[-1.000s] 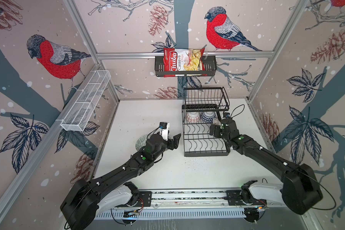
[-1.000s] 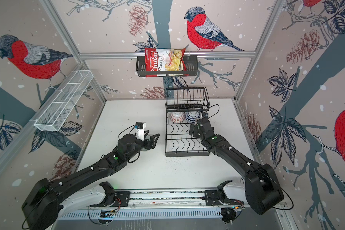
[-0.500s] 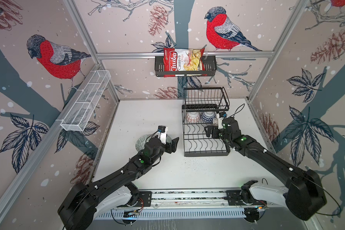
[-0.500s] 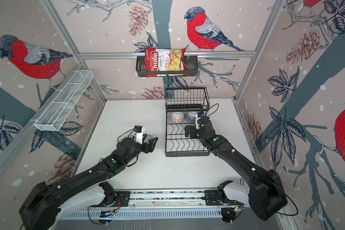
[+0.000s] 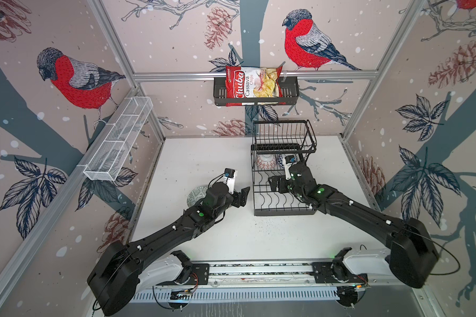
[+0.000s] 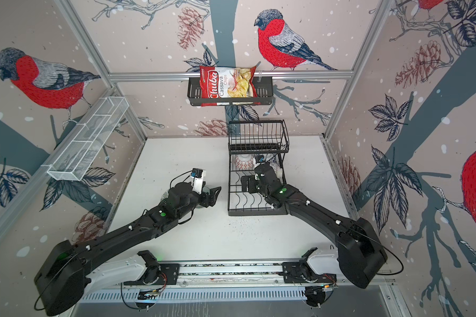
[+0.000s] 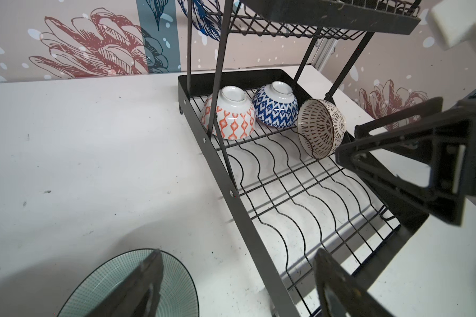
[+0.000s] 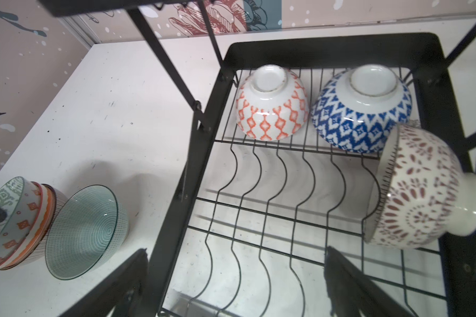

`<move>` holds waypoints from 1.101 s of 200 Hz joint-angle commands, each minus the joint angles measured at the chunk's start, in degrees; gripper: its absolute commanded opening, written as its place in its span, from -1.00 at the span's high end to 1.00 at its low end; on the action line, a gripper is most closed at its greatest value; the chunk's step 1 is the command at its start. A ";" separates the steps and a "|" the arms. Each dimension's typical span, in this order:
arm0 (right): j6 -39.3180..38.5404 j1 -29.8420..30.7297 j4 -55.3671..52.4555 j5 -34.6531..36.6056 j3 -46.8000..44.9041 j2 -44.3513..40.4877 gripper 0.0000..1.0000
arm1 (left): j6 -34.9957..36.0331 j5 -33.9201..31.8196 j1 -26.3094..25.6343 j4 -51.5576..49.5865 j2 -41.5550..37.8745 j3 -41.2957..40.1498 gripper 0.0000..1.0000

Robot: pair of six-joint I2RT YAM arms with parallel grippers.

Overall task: Load bowls into a dish rack
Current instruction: Pick up the bowl from the center of the table.

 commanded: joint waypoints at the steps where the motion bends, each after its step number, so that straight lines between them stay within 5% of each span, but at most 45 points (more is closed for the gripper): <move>1: 0.40 1.89 3.59 4.44 0.95 0.60 -0.99 | 1.25 -1.42 0.08 -4.93 1.21 2.71 -0.72; 128: 1.57 7.78 -1.17 4.23 11.20 7.15 -0.99 | -0.92 -12.20 0.09 -29.39 5.44 15.17 -0.74; 220: 0.81 6.52 -3.97 7.14 8.79 3.77 -0.99 | 2.26 -9.86 -2.14 -38.98 11.12 17.84 -0.63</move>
